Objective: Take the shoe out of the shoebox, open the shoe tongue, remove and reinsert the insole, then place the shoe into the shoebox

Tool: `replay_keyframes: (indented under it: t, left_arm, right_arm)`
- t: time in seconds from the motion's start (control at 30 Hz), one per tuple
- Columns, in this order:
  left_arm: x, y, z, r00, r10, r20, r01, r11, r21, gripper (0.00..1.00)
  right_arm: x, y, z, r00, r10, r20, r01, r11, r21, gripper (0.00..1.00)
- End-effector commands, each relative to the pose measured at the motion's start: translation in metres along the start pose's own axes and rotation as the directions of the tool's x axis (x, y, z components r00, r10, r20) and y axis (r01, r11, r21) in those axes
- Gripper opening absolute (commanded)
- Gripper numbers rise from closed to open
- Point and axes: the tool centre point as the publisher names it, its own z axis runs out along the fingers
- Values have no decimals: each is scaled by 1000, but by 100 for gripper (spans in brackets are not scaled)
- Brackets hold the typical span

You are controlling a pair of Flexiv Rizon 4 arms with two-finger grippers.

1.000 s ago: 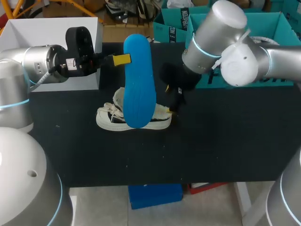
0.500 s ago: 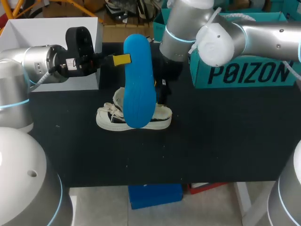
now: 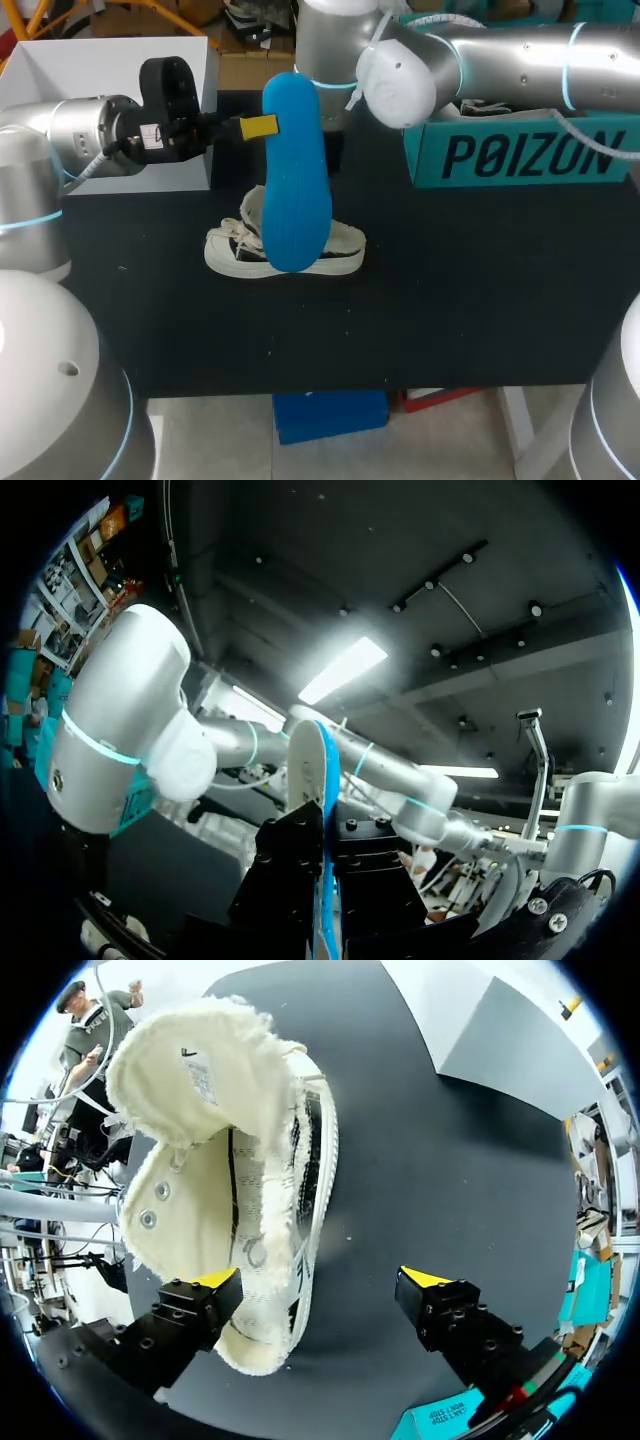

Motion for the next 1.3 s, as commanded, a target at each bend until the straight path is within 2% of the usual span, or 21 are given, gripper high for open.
replay_keyframes:
  t: [0.03, 0.27, 0.3, 0.33, 0.37, 1.3]
  left_arm:
    - [1, 2, 0, 1000, 2, 1, -2, 1000, 1, 0]
    - [1, 2, 0, 1000, 2, 1, -2, 1000, 1, 0]
    - [1, 2, 0, 1000, 2, 1, -2, 1000, 1, 0]
    - [1, 2, 0, 1000, 2, 1, -2, 1000, 1, 0]
    - [1, 2, 0, 1000, 2, 1, -2, 1000, 1, 0]
    - [1, 2, 0, 1000, 2, 1, -2, 1000, 1, 0]
  right_arm:
    - [-8, 9, 13, 1000, 2, -23, 0, 997, 76, 100]
    - [-4, 10, 25, 999, 16, -39, -14, 998, 61, 100]
    - [-3, 9, 28, 999, 17, -40, -15, 998, 60, 66]
    - [-2, 9, 29, 999, 20, -41, -17, 998, 58, 14]
    - [-1, 9, 31, 999, 23, -43, -20, 998, 59, 0]
    - [1, 9, 33, 998, 25, -51, -23, 999, 48, 0]
